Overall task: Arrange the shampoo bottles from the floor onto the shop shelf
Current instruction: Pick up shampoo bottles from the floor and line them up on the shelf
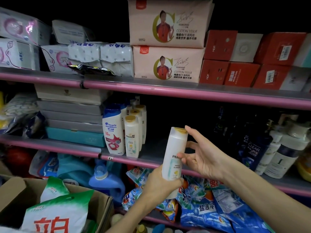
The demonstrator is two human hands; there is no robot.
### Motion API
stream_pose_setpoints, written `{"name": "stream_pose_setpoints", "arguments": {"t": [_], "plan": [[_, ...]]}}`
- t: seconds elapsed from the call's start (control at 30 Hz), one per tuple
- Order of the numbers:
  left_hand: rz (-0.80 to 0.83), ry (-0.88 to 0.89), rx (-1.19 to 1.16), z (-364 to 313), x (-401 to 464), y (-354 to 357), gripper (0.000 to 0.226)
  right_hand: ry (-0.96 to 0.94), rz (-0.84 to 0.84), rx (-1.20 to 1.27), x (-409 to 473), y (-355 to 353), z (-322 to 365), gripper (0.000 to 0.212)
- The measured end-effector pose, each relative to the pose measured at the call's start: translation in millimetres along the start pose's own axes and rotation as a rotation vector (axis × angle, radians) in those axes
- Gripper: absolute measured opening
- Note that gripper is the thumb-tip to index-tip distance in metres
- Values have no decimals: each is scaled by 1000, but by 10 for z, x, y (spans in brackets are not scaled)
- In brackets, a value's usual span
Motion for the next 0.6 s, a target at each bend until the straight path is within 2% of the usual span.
{"name": "stream_pose_setpoints", "arguments": {"t": [0.2, 0.37, 0.5, 0.6], "plan": [[-14, -6, -8, 35, 11, 25, 27, -73, -59, -11, 38, 15, 14, 53], [55, -64, -74, 18, 30, 8, 24, -114, -46, -56, 70, 6, 20, 59], [159, -103, -168, -85, 96, -55, 25, -375, -93, -493, 129, 18, -76, 54], [163, -57, -184, -156, 156, -97, 30, -352, -6, -485, 208, 91, -219, 40]]}}
Point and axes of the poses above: each hand's wrist, its own x-axis towards the middle knuckle, its own y-axis out of the palm, z = x × y, the point moved 4 cm from there along x, towards the middle knuckle, and after that the axes turned 10 degrees about -z, right-handed, at the moved point
